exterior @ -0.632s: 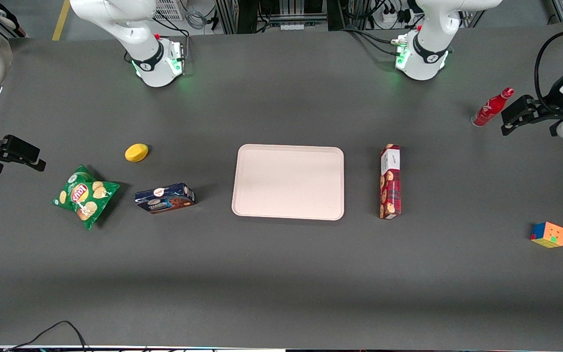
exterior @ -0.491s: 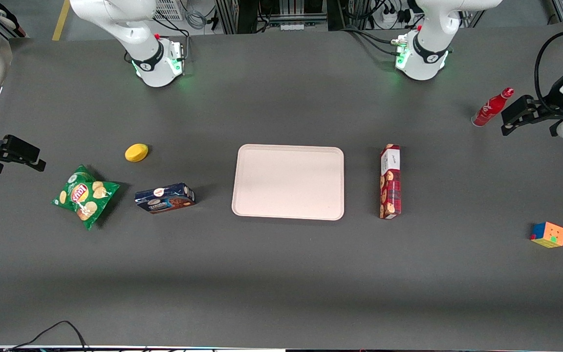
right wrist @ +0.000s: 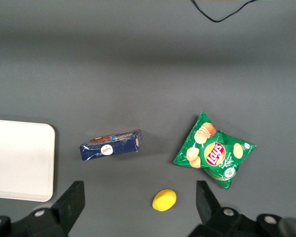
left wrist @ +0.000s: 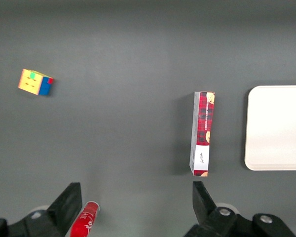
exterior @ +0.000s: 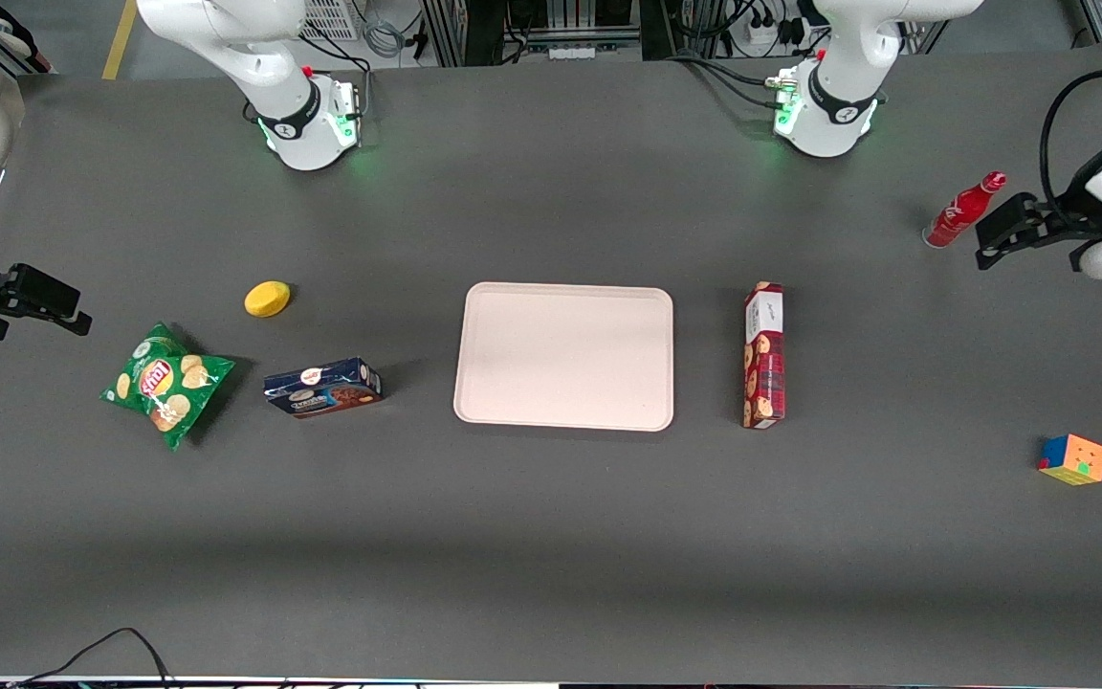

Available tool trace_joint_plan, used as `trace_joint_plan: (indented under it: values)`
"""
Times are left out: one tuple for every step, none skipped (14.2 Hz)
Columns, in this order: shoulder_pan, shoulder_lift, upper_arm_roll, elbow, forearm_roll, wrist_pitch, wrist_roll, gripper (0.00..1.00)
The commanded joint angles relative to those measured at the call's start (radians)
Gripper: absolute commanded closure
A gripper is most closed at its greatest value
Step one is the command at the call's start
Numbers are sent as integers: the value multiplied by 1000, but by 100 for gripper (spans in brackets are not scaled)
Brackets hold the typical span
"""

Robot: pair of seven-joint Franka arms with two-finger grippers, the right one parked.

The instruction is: Place red cookie box on tray

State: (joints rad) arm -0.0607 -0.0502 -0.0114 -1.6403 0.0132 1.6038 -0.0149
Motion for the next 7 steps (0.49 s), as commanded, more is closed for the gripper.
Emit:
trace_joint_plan:
  values:
    - [-36,73,-2,1,-47,-21,-2,0]
    - [-37,91,-9,-13,-48,-25,1,0]
    - [-44,107,-18,-30,-49,-25,9,0]
    - [-50,116,-21,-51,-49,-18,10,0]
    - [-53,124,-31,-77,-50,-7,12,0]
    - [-53,130,-47,-102,-50,8,12,0]
    - [-53,132,-59,-146,-50,39,12,0]
